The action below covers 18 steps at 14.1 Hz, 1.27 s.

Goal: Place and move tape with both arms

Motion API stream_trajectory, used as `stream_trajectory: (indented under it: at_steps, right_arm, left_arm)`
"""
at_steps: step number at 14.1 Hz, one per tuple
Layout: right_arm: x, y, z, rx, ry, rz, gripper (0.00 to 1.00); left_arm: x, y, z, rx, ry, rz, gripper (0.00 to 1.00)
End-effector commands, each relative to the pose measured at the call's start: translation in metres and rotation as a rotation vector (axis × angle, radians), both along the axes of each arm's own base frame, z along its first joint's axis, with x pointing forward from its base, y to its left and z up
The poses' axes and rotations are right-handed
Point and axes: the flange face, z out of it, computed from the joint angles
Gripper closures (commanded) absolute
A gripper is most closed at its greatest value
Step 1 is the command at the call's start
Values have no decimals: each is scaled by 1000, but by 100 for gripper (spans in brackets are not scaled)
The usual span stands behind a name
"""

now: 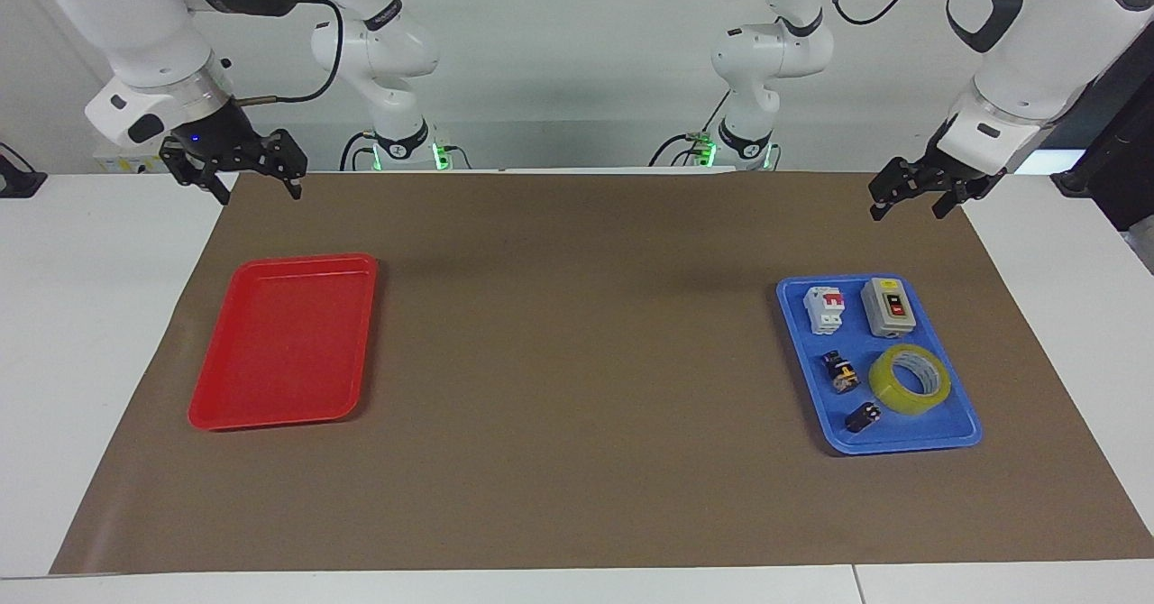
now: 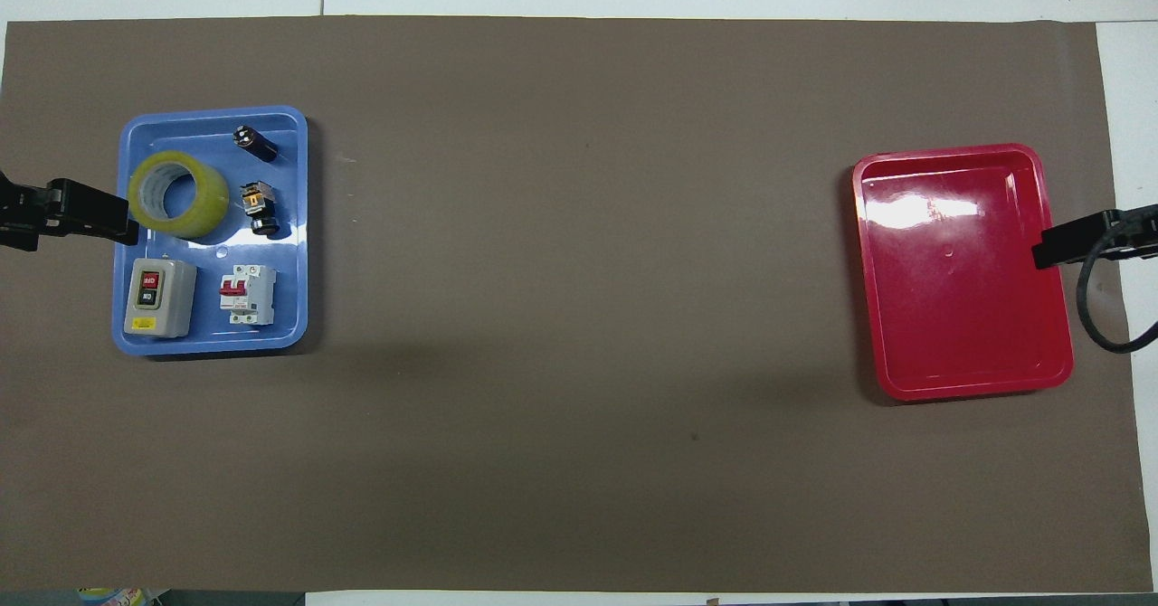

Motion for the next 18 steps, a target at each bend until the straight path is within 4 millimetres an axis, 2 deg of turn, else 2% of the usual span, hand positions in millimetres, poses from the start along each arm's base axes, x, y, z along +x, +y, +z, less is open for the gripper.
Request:
stream_trajectory:
  at_steps: [1, 10, 13, 15, 18]
  right_arm:
    - [-4, 1, 0, 16, -9, 9, 0]
    - [-4, 1, 0, 16, -9, 11, 0]
    - [-4, 1, 0, 16, -9, 11, 0]
    - [-4, 1, 0, 16, -9, 9, 0]
    - [-4, 1, -1, 16, -7, 9, 0]
  left_arm:
    - [-7, 9, 4, 15, -4, 4, 0]
    - [-8, 9, 6, 12, -20, -31, 0]
    - [0, 10, 6, 13, -57, -32, 0]
    - [12, 12, -5, 11, -74, -30, 0]
    - [37, 42, -35, 12, -88, -21, 0]
